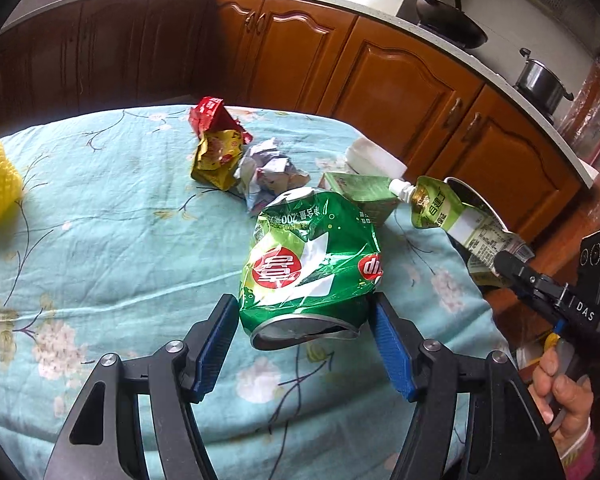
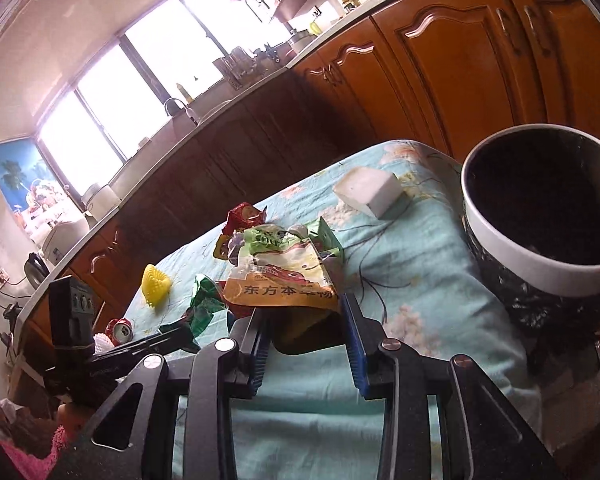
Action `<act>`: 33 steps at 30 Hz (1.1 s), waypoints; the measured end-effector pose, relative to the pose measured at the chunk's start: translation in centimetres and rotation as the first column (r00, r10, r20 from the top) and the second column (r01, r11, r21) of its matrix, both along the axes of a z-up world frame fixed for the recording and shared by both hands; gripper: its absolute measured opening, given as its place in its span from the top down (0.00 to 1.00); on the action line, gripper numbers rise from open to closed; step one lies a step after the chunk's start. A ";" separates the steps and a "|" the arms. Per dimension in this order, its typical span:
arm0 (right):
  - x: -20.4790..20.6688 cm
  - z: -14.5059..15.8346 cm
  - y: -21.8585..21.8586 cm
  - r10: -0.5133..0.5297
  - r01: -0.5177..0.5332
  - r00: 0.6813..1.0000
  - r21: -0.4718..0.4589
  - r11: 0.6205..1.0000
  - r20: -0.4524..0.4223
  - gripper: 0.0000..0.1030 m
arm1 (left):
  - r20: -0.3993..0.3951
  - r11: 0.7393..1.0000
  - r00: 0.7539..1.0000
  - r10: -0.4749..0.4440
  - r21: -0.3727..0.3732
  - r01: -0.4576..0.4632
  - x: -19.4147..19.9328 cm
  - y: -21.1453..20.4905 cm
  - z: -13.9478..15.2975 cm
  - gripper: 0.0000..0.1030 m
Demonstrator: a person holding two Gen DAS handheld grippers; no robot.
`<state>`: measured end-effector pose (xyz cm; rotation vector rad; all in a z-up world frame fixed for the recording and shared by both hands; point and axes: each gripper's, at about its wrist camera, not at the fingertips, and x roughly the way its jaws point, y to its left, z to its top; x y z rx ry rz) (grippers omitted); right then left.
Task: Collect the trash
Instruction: 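Carry the can and wrapper to the bin and open both tools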
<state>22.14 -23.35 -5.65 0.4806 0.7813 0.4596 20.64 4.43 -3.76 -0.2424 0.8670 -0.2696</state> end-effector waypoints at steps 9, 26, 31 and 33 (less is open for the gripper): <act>-1.6 0.8 -3.1 -0.087 0.086 0.996 0.025 0.996 0.027 0.68 | 0.059 0.996 0.994 -0.087 0.018 0.086 -0.6 -3.5 1.5 0.37; -3.4 1.5 -10.0 -0.248 0.248 0.968 0.003 0.969 0.040 0.68 | 0.089 0.975 0.971 -0.223 0.044 0.220 2.7 -10.9 1.8 0.37; -3.9 1.7 -11.8 -0.290 0.291 0.956 -0.028 0.956 0.038 0.68 | 0.087 0.964 0.961 -0.263 0.057 0.258 3.9 -13.3 1.6 0.37; -4.0 1.7 -12.6 -0.310 0.311 0.950 -0.041 0.950 0.034 0.68 | 0.087 0.961 0.958 -0.274 0.060 0.269 4.5 -14.1 1.5 0.37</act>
